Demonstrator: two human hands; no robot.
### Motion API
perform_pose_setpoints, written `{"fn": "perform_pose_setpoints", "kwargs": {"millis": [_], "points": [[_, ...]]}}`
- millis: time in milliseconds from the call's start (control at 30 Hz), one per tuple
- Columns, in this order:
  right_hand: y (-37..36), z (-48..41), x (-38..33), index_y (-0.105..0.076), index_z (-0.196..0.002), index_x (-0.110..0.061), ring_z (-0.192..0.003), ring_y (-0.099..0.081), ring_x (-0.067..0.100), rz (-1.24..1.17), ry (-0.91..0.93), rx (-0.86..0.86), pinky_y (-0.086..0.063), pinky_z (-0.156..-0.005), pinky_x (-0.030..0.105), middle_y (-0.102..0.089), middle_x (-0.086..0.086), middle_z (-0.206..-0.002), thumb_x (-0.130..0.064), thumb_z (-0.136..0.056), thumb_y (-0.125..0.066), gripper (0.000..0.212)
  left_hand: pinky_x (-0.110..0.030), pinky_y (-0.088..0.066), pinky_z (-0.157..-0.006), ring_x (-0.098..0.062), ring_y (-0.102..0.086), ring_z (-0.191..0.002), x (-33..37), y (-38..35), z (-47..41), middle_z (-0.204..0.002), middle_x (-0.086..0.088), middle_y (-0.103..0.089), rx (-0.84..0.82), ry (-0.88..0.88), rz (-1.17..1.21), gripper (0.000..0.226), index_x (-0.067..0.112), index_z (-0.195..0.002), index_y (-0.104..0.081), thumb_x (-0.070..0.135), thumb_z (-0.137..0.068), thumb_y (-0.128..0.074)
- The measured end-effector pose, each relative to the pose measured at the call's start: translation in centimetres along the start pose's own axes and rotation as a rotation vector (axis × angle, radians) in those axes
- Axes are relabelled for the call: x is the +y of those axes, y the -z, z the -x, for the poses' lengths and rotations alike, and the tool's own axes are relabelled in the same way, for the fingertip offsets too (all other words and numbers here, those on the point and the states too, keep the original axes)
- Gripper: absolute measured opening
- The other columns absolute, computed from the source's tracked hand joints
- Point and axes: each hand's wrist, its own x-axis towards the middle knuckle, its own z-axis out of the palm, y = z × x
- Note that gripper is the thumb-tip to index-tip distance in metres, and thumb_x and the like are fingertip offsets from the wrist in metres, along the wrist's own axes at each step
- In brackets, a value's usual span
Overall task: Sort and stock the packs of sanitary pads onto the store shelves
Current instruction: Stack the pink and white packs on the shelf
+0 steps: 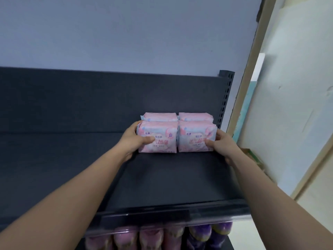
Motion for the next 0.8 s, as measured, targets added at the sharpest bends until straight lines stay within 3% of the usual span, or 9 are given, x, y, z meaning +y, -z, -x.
{"fn": "perform_pose_setpoints", "kwargs": {"millis": [200,300,400,500,600,700,800], "points": [[0.0,-0.4,-0.3,-0.050,-0.132,-0.012,-0.112,-0.056,0.026,0.101,-0.016,-0.019,-0.047,-0.092,0.037,-0.060,0.008,-0.125,-0.008,-0.093,-0.059,0.041,-0.039,-0.054,-0.087,-0.019,-0.066,-0.099,0.0,-0.8,0.5,-0.108,-0.003,-0.068,0.014,-0.004,-0.015,0.056,0.014,-0.125,-0.052,-0.011,-0.077,-0.071],[-0.1,-0.2,-0.6,-0.047,-0.131,-0.010,-0.108,-0.054,0.024,0.173,-0.018,-0.009,-0.044,-0.089,0.035,-0.057,0.005,-0.117,-0.009,-0.092,-0.056,0.039,-0.040,-0.054,-0.090,-0.021,-0.065,-0.103,-0.1,-1.2,0.7,-0.113,-0.004,-0.067,0.040,-0.007,-0.043,0.051,0.017,-0.120,-0.052,-0.007,-0.079,-0.071],[-0.3,0.5,-1.0,-0.037,-0.138,-0.012,-0.115,-0.054,0.029,0.233,0.007,0.026,-0.047,-0.098,0.045,-0.056,0.008,-0.126,-0.008,-0.085,-0.057,0.056,-0.036,-0.053,-0.090,-0.016,-0.064,-0.101,-0.1,-1.4,1.1,-0.111,0.002,-0.065,0.085,-0.013,-0.138,0.052,0.018,-0.124,-0.049,0.002,-0.081,-0.073],[-0.3,1.4,-2.0,-0.018,-0.152,-0.012,-0.136,-0.038,0.033,0.355,0.129,0.152,-0.036,-0.110,0.049,-0.036,0.013,-0.150,-0.009,-0.083,-0.061,0.081,-0.034,-0.051,-0.092,-0.012,-0.060,-0.102,0.5,-1.5,1.8,-0.117,0.006,-0.061,0.145,-0.048,-0.334,0.062,0.020,-0.134,-0.042,0.013,-0.081,-0.075],[-0.6,2.6,-3.6,-0.020,-0.152,-0.016,-0.144,-0.023,0.028,0.487,0.304,0.270,-0.025,-0.115,0.044,-0.023,0.008,-0.158,-0.016,-0.085,-0.062,0.079,-0.026,-0.042,-0.087,-0.011,-0.052,-0.106,1.3,-1.4,2.6,-0.129,0.003,-0.054,0.184,-0.097,-0.528,0.080,0.016,-0.147,-0.029,0.019,-0.081,-0.075],[-1.8,3.8,-5.4,-0.028,-0.150,-0.017,-0.144,-0.023,0.025,0.529,0.481,0.276,-0.022,-0.117,0.040,-0.028,0.007,-0.156,-0.020,-0.089,-0.061,0.069,-0.024,-0.037,-0.091,-0.017,-0.048,-0.125,2.4,-0.8,3.8,-0.145,-0.002,-0.045,0.213,-0.127,-0.726,0.087,0.014,-0.150,-0.025,0.024,-0.080,-0.076],[-4.1,5.1,-6.7,-0.039,-0.145,-0.012,-0.138,-0.031,0.026,0.544,0.675,0.199,-0.024,-0.113,0.035,-0.041,0.009,-0.147,-0.018,-0.088,-0.059,0.060,-0.030,-0.037,-0.104,-0.020,-0.043,-0.133,3.3,1.3,5.4,-0.148,-0.006,-0.042,0.266,-0.139,-0.896,0.083,0.013,-0.148,-0.032,0.028,-0.080,-0.077]]}}
